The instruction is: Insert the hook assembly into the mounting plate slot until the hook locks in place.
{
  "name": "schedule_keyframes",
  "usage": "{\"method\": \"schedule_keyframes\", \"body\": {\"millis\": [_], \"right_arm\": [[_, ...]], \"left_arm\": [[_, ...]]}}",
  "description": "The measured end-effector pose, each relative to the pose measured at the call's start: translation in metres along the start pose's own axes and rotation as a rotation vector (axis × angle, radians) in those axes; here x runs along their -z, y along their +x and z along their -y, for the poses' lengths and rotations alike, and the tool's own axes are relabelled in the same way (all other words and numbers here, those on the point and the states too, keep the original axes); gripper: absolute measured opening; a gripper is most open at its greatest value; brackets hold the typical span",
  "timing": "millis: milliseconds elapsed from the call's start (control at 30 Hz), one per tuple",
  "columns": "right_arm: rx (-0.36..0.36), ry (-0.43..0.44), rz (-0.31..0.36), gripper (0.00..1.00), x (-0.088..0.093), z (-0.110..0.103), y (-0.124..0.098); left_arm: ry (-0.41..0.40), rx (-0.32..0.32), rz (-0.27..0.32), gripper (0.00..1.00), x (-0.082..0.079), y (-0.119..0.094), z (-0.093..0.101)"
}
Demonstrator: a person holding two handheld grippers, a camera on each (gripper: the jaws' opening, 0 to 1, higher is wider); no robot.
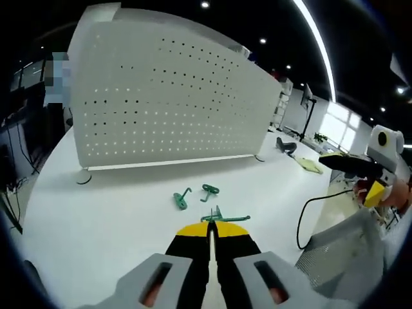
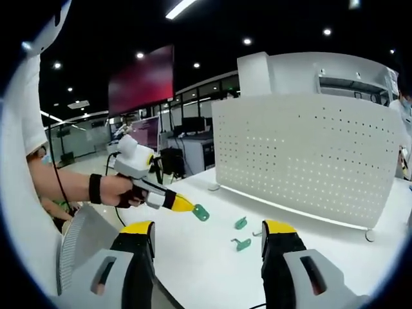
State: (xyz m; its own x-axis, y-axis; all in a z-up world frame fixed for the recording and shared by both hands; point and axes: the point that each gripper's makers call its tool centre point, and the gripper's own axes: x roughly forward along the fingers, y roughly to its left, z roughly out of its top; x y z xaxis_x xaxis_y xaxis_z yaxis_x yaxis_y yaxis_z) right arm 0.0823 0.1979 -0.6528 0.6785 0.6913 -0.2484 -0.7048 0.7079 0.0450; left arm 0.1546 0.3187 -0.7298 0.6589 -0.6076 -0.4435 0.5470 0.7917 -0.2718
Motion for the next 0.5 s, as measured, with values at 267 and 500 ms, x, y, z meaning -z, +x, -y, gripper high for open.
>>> {"method": "schedule_keyframes", "body": {"millis": [267, 500], "right_arm": [[-0.047, -0.021, 0.007, 0.67, -0.006, -0.010, 0.008], [-0.094, -0.030, 0.011, 0.64, -0.008, -0.021, 0.015]], "left_arm": [[0.002, 0.002, 0.020, 0.01, -0.011, -0.022, 0.011], [0.007, -0.009, 0.035, 0.01, -0.019, -0.037, 0.014]]}}
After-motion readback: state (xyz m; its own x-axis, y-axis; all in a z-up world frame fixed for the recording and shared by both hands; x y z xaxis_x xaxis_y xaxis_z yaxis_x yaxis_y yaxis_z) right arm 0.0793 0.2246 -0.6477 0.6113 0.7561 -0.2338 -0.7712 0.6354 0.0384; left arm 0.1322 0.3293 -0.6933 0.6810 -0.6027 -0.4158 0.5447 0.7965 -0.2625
